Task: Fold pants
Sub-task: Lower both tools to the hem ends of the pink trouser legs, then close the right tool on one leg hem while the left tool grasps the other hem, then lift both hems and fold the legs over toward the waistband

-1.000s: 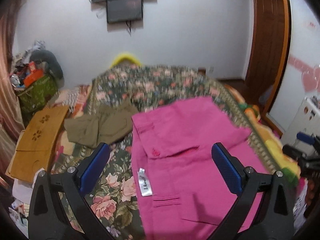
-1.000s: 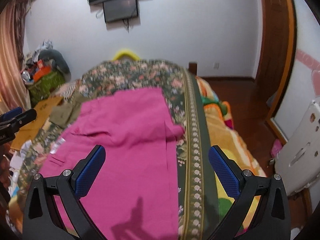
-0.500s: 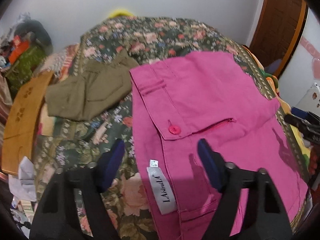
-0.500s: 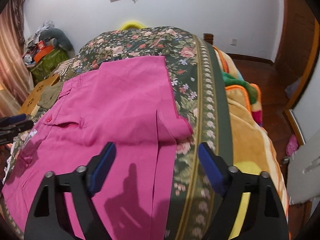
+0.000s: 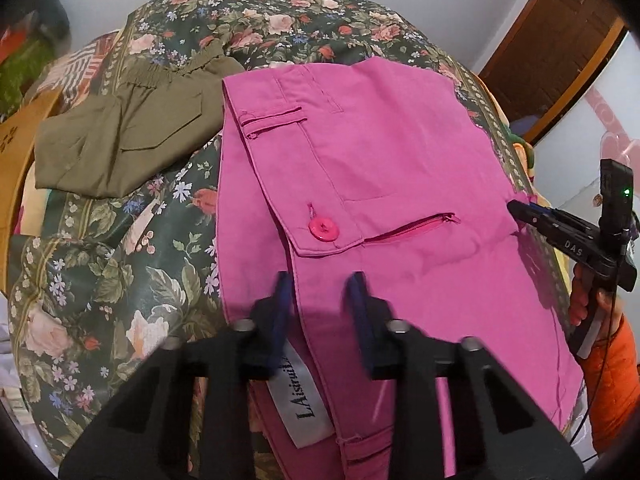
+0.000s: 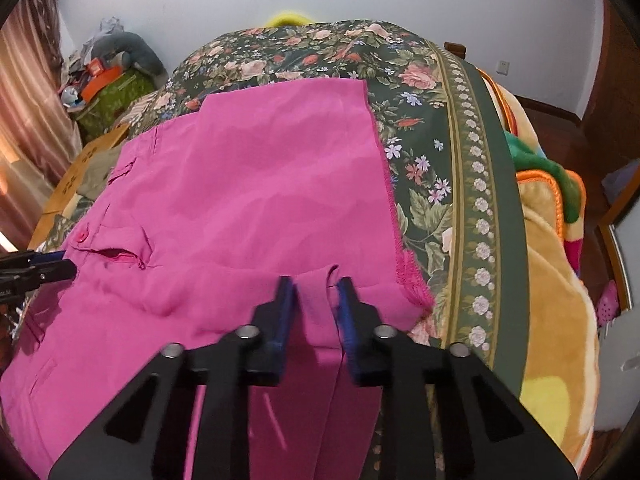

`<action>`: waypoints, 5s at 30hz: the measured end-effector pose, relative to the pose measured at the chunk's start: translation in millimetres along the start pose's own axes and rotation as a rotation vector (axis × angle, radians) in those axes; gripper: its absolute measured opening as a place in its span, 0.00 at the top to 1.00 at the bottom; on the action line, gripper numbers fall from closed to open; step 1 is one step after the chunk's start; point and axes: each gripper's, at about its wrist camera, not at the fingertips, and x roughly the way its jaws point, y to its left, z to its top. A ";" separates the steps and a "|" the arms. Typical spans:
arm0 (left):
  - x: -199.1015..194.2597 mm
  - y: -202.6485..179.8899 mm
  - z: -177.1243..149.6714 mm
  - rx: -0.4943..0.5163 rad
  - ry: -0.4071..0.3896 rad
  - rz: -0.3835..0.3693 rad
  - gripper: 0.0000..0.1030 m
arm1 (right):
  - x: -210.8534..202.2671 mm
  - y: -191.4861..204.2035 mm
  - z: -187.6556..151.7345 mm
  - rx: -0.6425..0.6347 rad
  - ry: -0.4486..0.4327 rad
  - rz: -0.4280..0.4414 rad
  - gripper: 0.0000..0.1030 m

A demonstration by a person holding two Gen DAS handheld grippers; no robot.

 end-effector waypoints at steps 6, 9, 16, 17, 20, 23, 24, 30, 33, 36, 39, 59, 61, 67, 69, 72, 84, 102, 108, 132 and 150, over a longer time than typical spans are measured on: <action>-11.5 -5.5 1.2 0.091 -0.077 0.042 0.97 | -13.6 -1.5 -0.9 0.007 -0.060 0.013 0.94; -12.1 -2.8 1.2 0.106 -0.078 0.068 0.97 | -15.9 -1.6 1.4 -0.005 -0.073 -0.003 0.94; -1.8 4.0 -1.5 0.098 -0.044 0.087 0.93 | -1.9 4.5 -1.7 -0.017 -0.023 -0.051 0.93; -3.7 6.3 -1.0 0.088 -0.038 0.084 0.90 | -4.5 5.2 -1.2 -0.020 -0.021 -0.055 0.93; -10.2 12.1 1.8 0.061 -0.033 0.081 0.79 | -17.2 3.2 0.5 -0.025 -0.014 -0.071 0.86; -17.7 16.2 7.2 0.031 -0.050 0.065 0.78 | -32.9 -3.6 1.4 -0.029 -0.030 -0.109 0.79; -19.0 16.5 10.4 0.025 -0.054 0.063 0.78 | -36.0 -6.0 1.3 -0.023 -0.034 -0.111 0.75; -4.7 20.3 35.4 -0.025 -0.037 0.007 0.73 | -38.4 -28.0 5.4 0.048 -0.053 -0.138 0.58; 16.0 24.3 42.2 -0.055 0.014 -0.021 0.73 | -22.4 -35.4 7.1 0.095 -0.026 -0.108 0.58; 25.5 23.8 45.1 -0.069 0.021 -0.038 0.73 | -6.0 -37.5 3.1 0.113 0.012 -0.091 0.58; 24.5 19.0 46.5 -0.049 0.007 -0.017 0.81 | 6.7 -36.3 -2.5 0.123 0.032 -0.046 0.77; 7.7 32.3 42.7 0.033 -0.056 0.157 0.91 | -25.8 -35.2 -9.5 0.005 0.047 -0.199 0.94; -0.7 37.9 44.3 0.027 -0.071 0.158 0.91 | -36.4 -36.0 -2.9 0.013 0.029 -0.195 0.92; -12.2 57.4 68.8 -0.006 -0.107 0.164 0.75 | -57.4 -26.6 29.9 0.005 -0.081 -0.158 0.61; -10.9 59.5 79.3 -0.007 -0.123 0.167 0.66 | -54.3 -19.7 41.4 -0.011 -0.093 -0.145 0.61; -5.0 64.7 95.7 -0.017 -0.138 0.145 0.62 | -41.7 -13.3 62.9 -0.026 -0.111 -0.122 0.61; 60.5 86.4 128.9 -0.071 -0.063 0.003 0.62 | 49.9 -32.7 129.2 -0.009 -0.069 -0.090 0.61; 57.4 59.9 139.1 0.008 -0.181 0.068 0.88 | 84.3 -34.0 144.1 0.035 -0.106 -0.044 0.97; 16.3 45.0 155.0 0.040 -0.290 0.116 0.89 | 38.0 -28.7 163.0 0.018 -0.217 -0.067 0.97; -92.6 -3.9 17.3 0.233 -0.350 0.133 0.90 | -118.3 26.0 29.1 -0.081 -0.218 0.007 0.97; -78.8 6.7 -91.5 0.236 -0.144 0.169 0.91 | -87.5 26.2 -93.0 -0.010 0.025 -0.074 0.95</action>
